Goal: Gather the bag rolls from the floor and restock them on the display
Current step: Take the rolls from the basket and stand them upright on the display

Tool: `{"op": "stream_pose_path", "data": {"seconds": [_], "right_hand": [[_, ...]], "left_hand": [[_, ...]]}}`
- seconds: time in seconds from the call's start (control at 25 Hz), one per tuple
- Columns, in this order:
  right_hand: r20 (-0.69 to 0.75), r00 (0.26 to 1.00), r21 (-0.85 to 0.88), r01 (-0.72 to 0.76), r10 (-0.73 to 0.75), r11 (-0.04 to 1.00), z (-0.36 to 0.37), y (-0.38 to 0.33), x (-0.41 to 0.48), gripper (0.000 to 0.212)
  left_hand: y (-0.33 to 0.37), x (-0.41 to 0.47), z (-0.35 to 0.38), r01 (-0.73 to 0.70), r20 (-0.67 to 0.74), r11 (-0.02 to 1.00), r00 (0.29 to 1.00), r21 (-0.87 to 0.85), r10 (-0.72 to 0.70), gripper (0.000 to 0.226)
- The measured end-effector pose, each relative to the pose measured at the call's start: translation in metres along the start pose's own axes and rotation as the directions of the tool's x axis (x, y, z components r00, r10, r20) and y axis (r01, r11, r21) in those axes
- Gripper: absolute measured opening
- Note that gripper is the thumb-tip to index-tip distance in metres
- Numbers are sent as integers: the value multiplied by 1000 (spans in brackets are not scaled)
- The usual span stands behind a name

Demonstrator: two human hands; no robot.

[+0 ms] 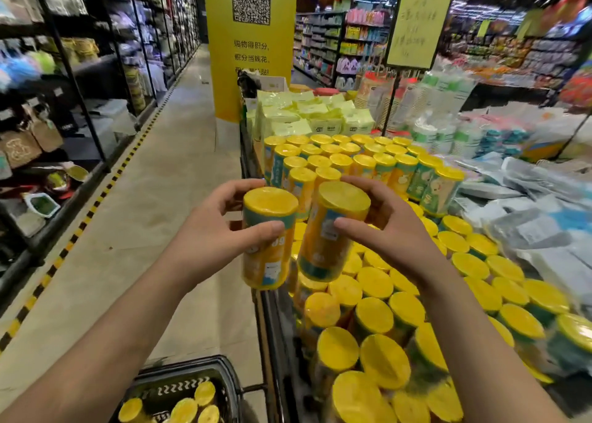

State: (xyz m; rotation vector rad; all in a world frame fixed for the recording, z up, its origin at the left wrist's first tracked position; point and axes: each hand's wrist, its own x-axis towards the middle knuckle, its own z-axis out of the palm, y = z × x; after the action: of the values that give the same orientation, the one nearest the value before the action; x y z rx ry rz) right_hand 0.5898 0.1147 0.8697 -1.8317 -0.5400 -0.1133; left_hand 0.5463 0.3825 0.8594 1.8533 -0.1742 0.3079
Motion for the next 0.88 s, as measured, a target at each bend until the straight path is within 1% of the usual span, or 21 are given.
{"op": "stream_pose_path", "data": {"seconds": [0.16, 0.28, 0.4, 0.48, 0.6, 0.76, 0.88], "right_hand": [[44, 998, 31, 40, -41, 999, -95, 50, 16, 67], [67, 997, -6, 31, -30, 1000, -146, 69, 22, 69], [105, 994, -13, 39, -37, 999, -178, 85, 34, 69], [114, 992, -9, 48, -47, 999, -188, 95, 40, 71], [98, 994, -25, 50, -48, 998, -192, 103, 43, 75], [87, 995, -48, 47, -42, 998, -203, 106, 50, 72], [81, 996, -61, 52, -47, 997, -210, 110, 56, 75]], "left_hand": [[12, 27, 101, 37, -83, 999, 996, -15, -39, 69], [33, 39, 154, 120, -128, 993, 985, -10, -120, 72], [49, 48, 193, 147, -157, 989, 976, -24, -149, 72], [53, 55, 207, 159, -183, 987, 970, -7, -158, 71], [55, 65, 215, 160, -161, 986, 976, 53, -150, 73], [60, 88, 223, 143, -140, 982, 982, 126, -125, 78], [55, 123, 225, 150, -106, 941, 987, 304, -123, 75]]}}
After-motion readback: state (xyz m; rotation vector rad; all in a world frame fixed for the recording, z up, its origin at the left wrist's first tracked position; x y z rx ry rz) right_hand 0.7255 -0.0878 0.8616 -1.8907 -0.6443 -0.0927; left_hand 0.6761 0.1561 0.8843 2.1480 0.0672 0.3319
